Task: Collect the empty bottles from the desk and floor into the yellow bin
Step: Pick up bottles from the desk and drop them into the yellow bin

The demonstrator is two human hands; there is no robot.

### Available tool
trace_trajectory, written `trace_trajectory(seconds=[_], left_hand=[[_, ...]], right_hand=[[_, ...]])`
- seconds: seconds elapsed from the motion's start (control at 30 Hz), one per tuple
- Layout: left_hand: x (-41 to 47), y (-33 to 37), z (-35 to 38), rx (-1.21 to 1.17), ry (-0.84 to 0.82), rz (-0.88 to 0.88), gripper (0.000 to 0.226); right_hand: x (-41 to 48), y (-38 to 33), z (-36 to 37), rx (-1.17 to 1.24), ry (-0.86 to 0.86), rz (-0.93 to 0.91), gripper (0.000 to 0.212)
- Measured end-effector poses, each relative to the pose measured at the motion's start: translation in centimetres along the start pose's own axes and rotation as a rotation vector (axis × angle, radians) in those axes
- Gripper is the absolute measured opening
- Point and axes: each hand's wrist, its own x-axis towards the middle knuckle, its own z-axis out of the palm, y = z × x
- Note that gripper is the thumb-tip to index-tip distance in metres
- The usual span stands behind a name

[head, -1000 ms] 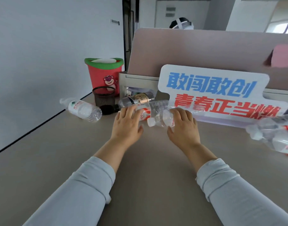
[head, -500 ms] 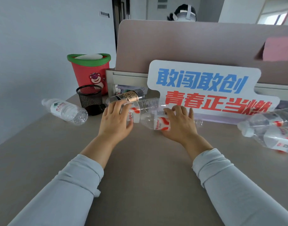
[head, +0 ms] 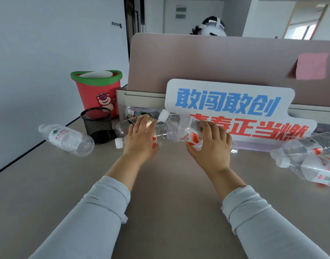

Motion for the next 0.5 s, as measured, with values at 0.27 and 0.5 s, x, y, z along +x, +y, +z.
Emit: trace_trajectory(seconds=[0.27,0.5], left_hand=[[0.4,0.9,0.1,0.229,-0.047,-0.043,0.082],[-3.2,-0.5,-4.2,0.132,0.180,-0.130,0.080]], right_hand=[[0.0,0.1,-0.3,0.039,0.008,0.054,0.068],[0.8,-5.0,-1.9,0.186,0.056,0.008,0.069]])
